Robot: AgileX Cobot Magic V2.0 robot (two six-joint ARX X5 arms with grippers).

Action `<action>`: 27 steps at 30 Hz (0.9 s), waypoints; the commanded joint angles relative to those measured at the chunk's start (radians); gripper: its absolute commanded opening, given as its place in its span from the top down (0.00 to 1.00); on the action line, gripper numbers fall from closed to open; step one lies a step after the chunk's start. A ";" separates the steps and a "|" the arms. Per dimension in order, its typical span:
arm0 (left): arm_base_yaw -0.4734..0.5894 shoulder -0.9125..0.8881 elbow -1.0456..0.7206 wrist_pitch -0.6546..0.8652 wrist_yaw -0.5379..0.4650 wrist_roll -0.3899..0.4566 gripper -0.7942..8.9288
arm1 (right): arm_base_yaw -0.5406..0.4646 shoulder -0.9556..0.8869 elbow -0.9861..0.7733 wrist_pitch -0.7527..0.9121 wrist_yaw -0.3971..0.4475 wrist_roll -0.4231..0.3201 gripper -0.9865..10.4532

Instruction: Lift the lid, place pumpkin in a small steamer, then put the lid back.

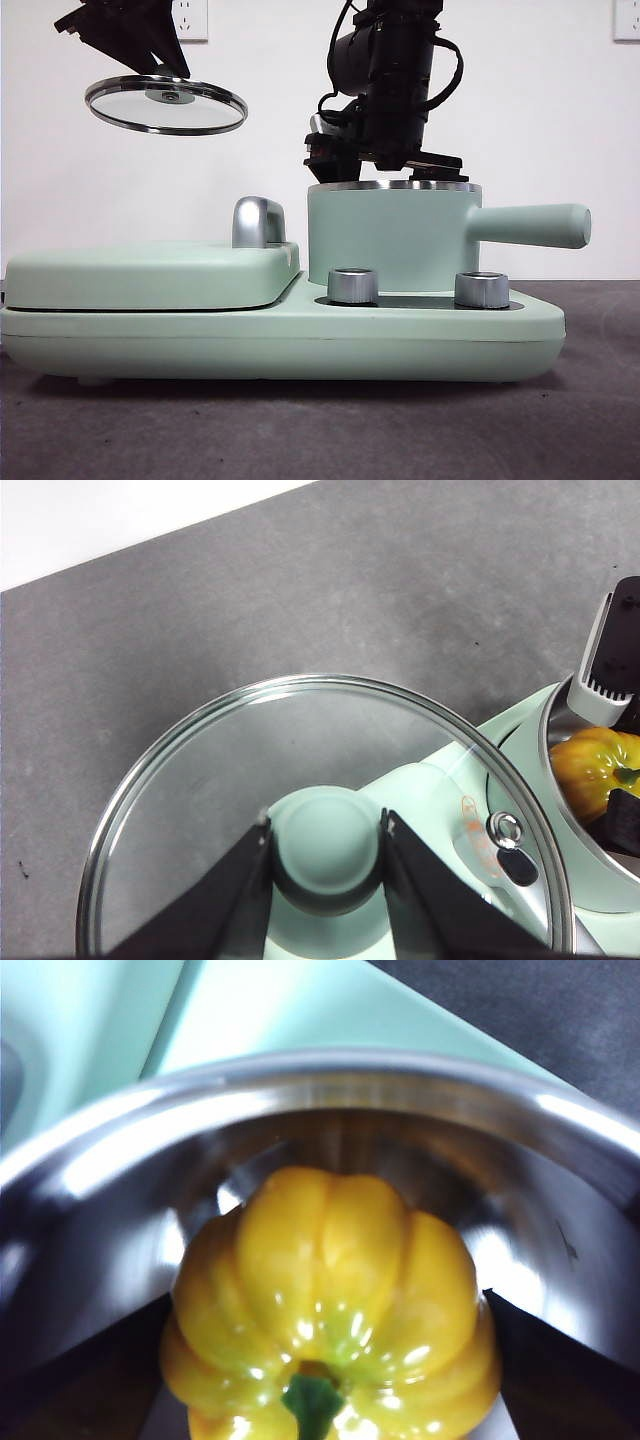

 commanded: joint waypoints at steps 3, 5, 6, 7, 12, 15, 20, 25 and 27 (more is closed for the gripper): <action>-0.003 -0.005 0.036 0.026 0.006 -0.001 0.90 | 0.005 0.023 0.013 -0.074 0.003 0.000 0.56; -0.003 -0.005 0.036 0.026 0.006 -0.002 0.90 | 0.005 0.024 0.013 -0.074 0.003 0.000 0.56; -0.003 -0.005 0.036 0.026 0.006 -0.002 0.90 | 0.005 0.024 0.013 -0.074 0.003 0.000 0.55; -0.003 -0.005 0.036 0.026 0.006 -0.004 0.90 | 0.005 0.024 0.013 -0.074 0.003 0.001 0.50; -0.003 -0.005 0.036 0.026 0.006 -0.005 0.90 | 0.005 0.023 0.013 -0.074 0.004 0.007 0.43; -0.003 -0.005 0.036 0.025 0.006 -0.008 0.90 | 0.005 0.005 0.019 -0.074 -0.003 0.008 0.43; -0.010 -0.004 0.036 0.025 0.006 -0.009 0.90 | 0.005 -0.121 0.021 -0.078 -0.003 0.007 0.43; -0.032 -0.003 0.036 0.024 0.006 -0.024 0.90 | 0.005 -0.381 -0.102 -0.080 -0.014 -0.008 0.43; -0.050 -0.003 0.036 0.025 0.006 -0.027 0.90 | 0.005 -0.529 -0.245 -0.080 -0.004 -0.010 0.43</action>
